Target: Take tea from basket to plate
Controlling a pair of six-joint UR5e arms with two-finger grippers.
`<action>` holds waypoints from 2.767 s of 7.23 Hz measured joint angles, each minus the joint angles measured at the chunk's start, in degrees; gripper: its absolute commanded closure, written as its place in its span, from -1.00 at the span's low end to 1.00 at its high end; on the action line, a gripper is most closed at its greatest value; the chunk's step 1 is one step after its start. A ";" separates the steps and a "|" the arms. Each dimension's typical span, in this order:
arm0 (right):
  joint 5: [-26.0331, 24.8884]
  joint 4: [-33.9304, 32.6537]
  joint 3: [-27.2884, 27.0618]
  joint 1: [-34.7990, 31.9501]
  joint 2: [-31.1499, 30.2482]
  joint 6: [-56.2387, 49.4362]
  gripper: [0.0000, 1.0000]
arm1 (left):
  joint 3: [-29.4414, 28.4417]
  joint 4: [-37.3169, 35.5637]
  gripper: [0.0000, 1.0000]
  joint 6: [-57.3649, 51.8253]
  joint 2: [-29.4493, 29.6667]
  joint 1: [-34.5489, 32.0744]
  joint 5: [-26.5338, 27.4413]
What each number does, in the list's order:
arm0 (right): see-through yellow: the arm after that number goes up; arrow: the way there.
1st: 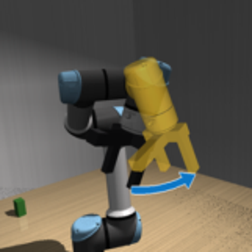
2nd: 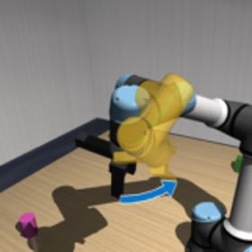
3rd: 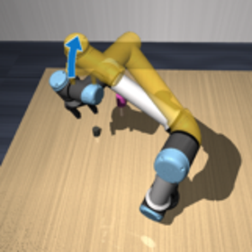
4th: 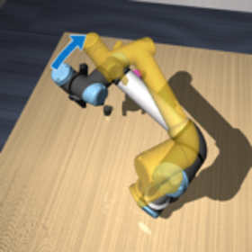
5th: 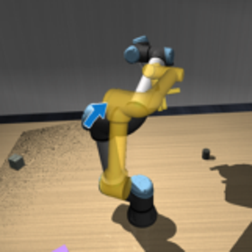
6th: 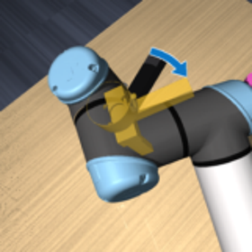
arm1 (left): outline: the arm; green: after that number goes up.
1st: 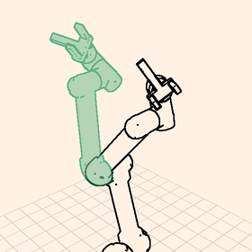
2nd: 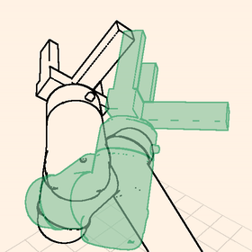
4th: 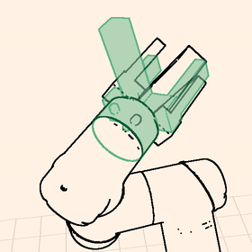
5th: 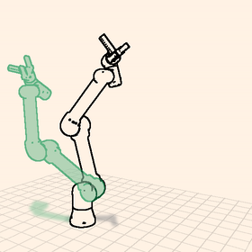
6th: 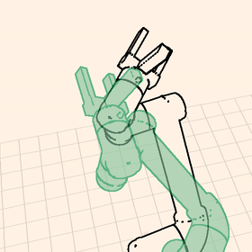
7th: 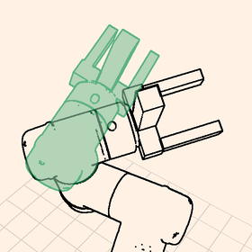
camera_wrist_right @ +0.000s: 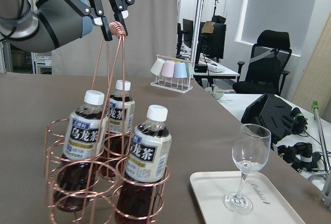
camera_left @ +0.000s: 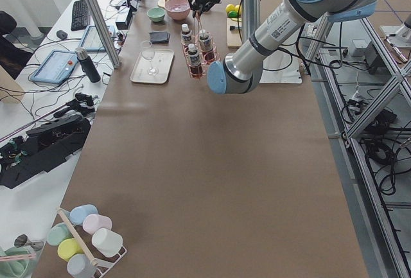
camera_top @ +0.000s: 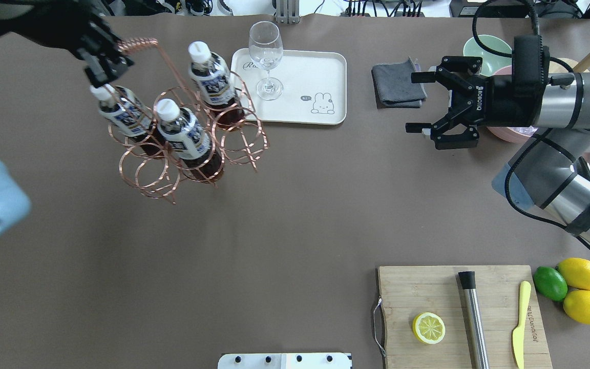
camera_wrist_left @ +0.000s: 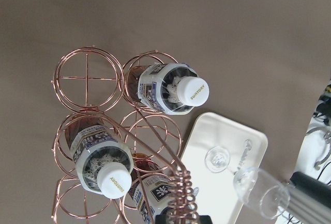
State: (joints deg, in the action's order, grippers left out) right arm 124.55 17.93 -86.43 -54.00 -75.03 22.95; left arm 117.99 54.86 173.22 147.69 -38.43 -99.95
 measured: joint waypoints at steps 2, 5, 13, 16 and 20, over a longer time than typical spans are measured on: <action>0.19 5.84 -0.01 -1.85 -5.29 0.15 -0.99 | -7.17 0.12 1.00 1.32 7.15 8.02 5.63; 0.26 9.12 -0.11 -2.88 -8.35 0.25 -0.99 | -11.70 0.37 1.00 1.08 11.23 11.86 9.31; -2.62 -2.41 2.36 7.28 2.94 3.15 -0.99 | -9.96 2.42 1.00 -4.05 5.90 14.63 15.56; -5.50 -4.18 2.38 12.21 5.15 5.57 -0.98 | -9.30 3.06 1.00 -5.67 4.94 14.49 15.57; -8.26 -4.52 2.43 15.62 5.74 3.56 -0.91 | -8.82 3.14 1.00 -5.79 4.47 14.44 15.57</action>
State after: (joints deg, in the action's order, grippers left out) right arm 116.29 13.41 -84.01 -38.38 -69.29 26.51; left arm 109.17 58.01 167.43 152.16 -23.99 -84.38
